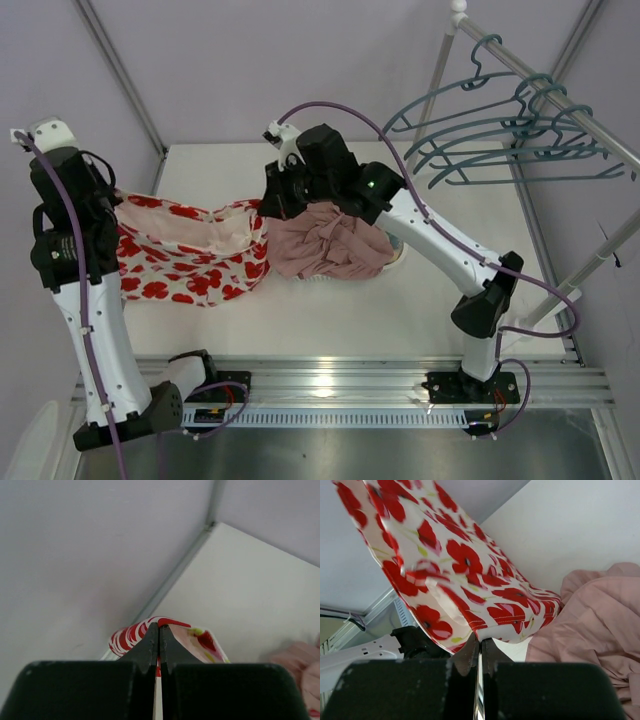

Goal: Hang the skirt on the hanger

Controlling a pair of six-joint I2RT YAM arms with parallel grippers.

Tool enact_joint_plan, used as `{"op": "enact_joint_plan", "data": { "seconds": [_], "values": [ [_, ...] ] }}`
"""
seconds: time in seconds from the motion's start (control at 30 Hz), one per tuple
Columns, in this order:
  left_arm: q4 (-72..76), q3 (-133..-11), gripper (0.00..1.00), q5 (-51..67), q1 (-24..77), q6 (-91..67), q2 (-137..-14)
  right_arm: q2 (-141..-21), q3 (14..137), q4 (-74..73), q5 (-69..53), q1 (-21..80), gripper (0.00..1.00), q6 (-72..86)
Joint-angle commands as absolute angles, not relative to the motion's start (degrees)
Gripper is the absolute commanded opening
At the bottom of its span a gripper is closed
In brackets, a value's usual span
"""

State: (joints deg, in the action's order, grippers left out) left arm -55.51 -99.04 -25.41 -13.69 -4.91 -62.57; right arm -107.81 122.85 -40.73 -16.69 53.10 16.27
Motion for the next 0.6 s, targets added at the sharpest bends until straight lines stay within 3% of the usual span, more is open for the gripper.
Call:
{"op": "enact_joint_plan", "data": {
  "seconds": [0.0,0.2,0.33,0.57],
  "values": [
    [-47.8,-94.8,0.00,-4.4,-13.8,-1.8,-58.2,-104.8,120.8,-35.5,-19.4,54.1,0.00,15.7],
    [-44.7,-89.0,0.00,7.2,-8.1,2.3,-53.1,-106.1,122.8,-33.2,-15.6,54.6,0.00,14.7],
    [-41.5,-84.1,0.00,16.1,-7.0,2.9,-49.8,-109.8,131.5,-35.1,-13.6,54.1,0.00,11.7],
    [-43.5,-85.3,0.01,21.5,-3.6,5.8,-48.5,-110.9,136.5,-33.2,-9.4,54.3,0.00,11.2]
  ]
}}
